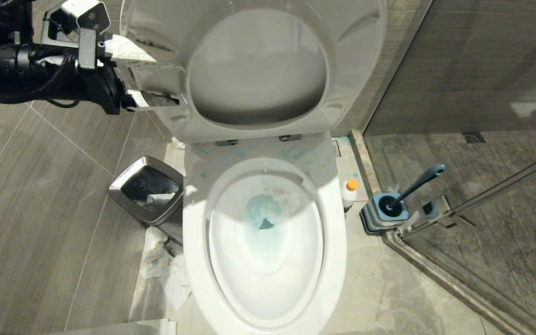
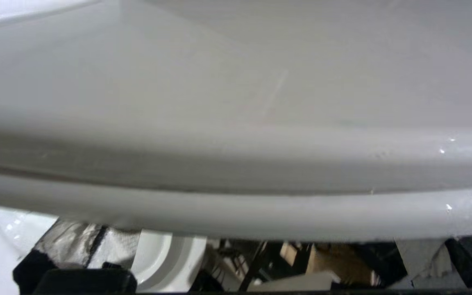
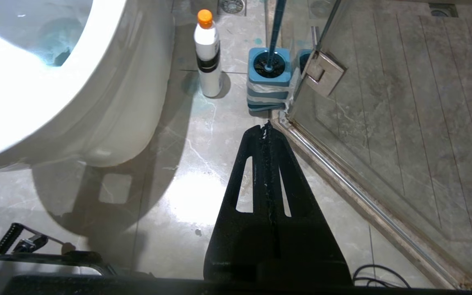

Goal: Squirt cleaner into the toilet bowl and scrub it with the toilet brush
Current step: Use the left hand to lift the toilet lid slightly

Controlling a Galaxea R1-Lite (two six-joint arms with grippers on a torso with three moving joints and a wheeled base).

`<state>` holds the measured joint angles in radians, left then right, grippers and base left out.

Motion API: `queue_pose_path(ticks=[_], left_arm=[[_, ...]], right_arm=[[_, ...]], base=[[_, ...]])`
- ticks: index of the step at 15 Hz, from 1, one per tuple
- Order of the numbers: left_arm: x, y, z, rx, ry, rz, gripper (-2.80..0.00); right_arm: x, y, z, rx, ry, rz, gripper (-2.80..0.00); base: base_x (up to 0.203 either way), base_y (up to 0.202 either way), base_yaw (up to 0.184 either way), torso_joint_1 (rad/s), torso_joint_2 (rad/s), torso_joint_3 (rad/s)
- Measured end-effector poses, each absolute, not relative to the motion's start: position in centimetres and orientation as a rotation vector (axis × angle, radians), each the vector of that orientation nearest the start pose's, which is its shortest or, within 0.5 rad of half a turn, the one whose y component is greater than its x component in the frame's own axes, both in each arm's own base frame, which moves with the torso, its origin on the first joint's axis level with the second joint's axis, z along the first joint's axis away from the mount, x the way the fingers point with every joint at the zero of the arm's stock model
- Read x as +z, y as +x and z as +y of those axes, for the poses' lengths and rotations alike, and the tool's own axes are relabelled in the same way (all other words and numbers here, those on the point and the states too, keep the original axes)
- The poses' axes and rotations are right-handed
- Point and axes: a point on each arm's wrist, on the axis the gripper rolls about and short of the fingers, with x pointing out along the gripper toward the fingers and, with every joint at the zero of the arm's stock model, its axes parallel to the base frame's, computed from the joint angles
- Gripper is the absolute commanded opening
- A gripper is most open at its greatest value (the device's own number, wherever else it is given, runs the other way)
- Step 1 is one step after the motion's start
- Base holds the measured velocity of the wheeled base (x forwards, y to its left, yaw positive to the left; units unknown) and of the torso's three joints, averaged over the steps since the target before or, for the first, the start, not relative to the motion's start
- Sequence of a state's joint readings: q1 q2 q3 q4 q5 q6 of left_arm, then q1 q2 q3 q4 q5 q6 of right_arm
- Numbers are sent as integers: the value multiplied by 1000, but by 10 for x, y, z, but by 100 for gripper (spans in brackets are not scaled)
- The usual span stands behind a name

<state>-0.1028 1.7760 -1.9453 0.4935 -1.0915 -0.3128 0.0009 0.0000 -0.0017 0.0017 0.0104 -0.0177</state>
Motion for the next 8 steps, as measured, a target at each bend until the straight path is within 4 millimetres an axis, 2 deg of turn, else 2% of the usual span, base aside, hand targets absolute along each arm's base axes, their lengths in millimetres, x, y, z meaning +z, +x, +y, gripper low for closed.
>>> queue_pose_path(ticks=[4, 8], left_arm=[[387, 307, -74, -942, -581, 410, 0], [388, 310, -76, -850, -598, 369, 0]], right_arm=[[76, -23, 0, 12, -18, 0, -280], [76, -23, 0, 12, -18, 0, -280]], base=[[0, 0, 0, 0, 0, 0], [0, 0, 0, 0, 0, 0]])
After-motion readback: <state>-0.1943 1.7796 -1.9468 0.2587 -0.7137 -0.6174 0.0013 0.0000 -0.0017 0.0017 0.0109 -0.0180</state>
